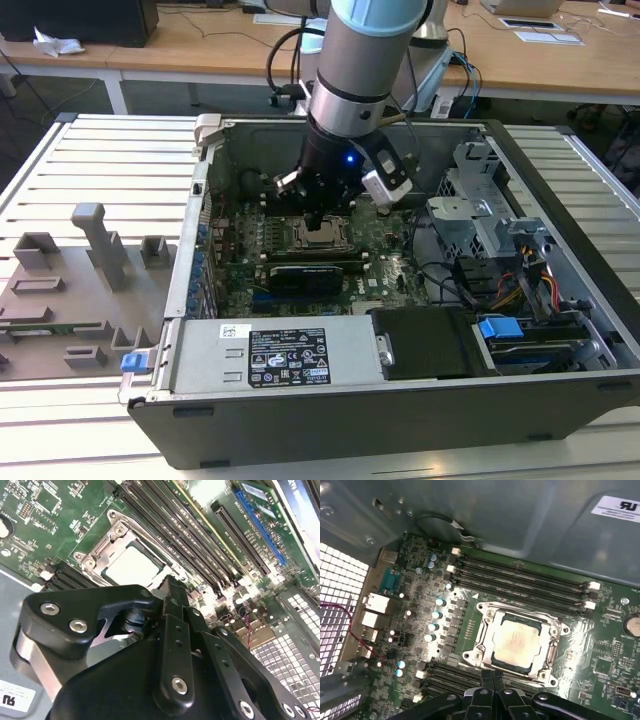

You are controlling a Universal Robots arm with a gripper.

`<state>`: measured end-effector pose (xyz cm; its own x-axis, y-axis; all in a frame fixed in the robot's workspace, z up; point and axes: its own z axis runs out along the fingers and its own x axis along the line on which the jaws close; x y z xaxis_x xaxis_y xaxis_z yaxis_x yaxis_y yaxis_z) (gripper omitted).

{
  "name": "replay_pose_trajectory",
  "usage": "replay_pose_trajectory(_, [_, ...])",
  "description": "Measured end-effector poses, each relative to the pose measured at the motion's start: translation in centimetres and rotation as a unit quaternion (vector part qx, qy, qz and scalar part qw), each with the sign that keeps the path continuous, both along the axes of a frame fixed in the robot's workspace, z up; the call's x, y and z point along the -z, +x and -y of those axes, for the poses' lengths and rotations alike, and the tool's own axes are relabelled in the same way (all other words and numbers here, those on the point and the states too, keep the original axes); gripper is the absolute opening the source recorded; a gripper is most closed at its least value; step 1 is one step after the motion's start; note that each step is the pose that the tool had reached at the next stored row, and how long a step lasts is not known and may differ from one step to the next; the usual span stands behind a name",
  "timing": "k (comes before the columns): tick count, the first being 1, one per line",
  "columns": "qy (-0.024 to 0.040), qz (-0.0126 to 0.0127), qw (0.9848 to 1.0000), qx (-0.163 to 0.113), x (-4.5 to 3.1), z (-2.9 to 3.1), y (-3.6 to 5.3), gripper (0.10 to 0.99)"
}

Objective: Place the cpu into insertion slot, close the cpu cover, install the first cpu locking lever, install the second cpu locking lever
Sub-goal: 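Install the second cpu locking lever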

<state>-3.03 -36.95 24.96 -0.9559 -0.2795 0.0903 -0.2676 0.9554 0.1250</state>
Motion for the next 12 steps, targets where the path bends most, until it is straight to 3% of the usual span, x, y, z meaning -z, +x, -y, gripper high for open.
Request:
replay_pose_trajectory(2, [-0.0217, 0.0000, 0.9998, 0.000, 0.00, -0.51, 0.16, 0.106])
replay_pose_trajectory(4, [-0.0299, -0.0002, 0.9996, 0.000, 0.00, -0.81, 0.29, 0.106])
replay_pose_trajectory(6, [-0.0333, -0.0011, 0.9994, 0.000, 0.00, -1.10, 0.50, 0.106])
replay_pose_trajectory(10, [-0.0334, -0.0044, 0.9994, 0.001, 0.03, -1.73, 1.10, 0.106])
replay_pose_trajectory(12, [-0.0336, -0.0067, 0.9994, 0.001, 0.04, -2.44, 1.87, 0.106])
